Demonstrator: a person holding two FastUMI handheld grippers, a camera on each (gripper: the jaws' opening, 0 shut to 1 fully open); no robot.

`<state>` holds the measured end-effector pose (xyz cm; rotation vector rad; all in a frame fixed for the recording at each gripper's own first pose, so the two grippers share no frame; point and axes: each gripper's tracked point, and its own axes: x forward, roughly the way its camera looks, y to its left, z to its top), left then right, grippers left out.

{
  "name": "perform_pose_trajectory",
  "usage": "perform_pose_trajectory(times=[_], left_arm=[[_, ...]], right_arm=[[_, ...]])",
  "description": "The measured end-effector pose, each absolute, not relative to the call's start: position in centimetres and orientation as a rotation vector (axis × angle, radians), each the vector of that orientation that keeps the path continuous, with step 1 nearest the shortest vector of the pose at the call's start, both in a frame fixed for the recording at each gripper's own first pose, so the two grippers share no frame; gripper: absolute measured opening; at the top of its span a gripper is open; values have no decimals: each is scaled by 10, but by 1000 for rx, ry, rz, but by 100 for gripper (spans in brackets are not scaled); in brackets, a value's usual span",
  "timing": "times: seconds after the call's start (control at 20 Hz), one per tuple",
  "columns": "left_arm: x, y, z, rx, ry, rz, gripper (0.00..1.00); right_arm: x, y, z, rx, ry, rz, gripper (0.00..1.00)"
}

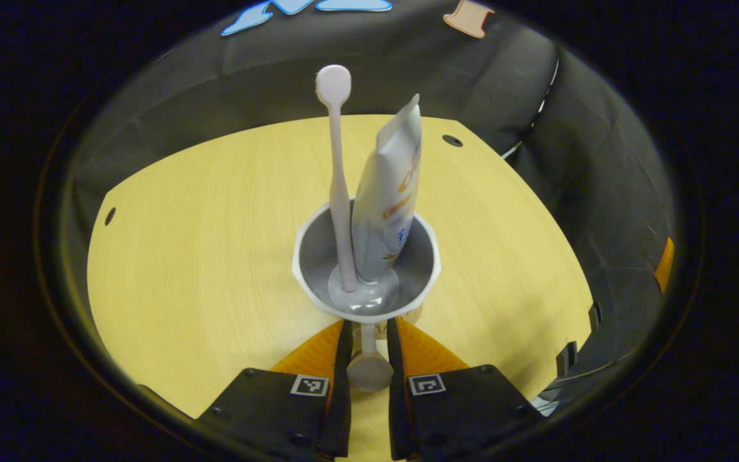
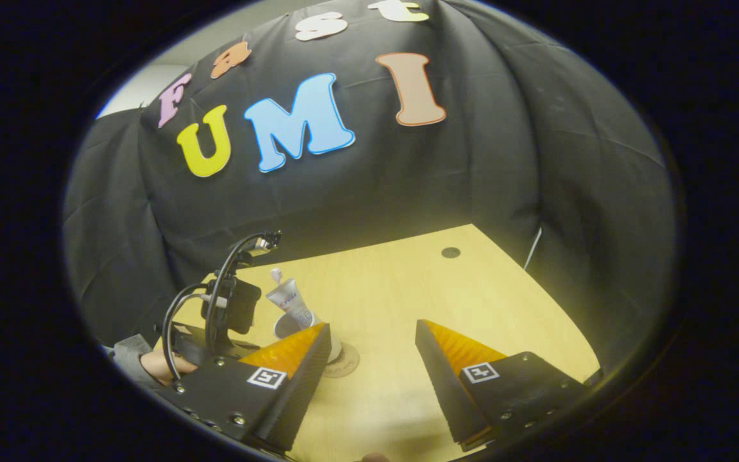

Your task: Put the toothbrush and toothpaste on the desktop into the cup, then pick up the cup and place it on the coaster on the desktop.

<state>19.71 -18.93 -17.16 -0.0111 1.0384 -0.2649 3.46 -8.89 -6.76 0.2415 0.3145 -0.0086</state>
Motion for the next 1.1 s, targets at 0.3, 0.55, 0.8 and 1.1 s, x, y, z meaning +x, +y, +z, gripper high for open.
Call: perform_pose_trajectory(times=[0.3, 0.55, 0.8, 1.1], left_arm=[[194, -190, -178, 34, 1062, -263, 31], [191, -191, -182, 59, 1071, -254, 31], [192, -195, -182, 58, 1069, -260, 34], [187, -203, -177, 13, 1053, -287, 44]], right_arm=[[24, -102, -71, 245, 316, -47, 84], [20, -95, -75, 220, 315, -37, 84], [19, -87, -78, 194, 314, -23, 84], [22, -81, -75, 180, 314, 0, 84]])
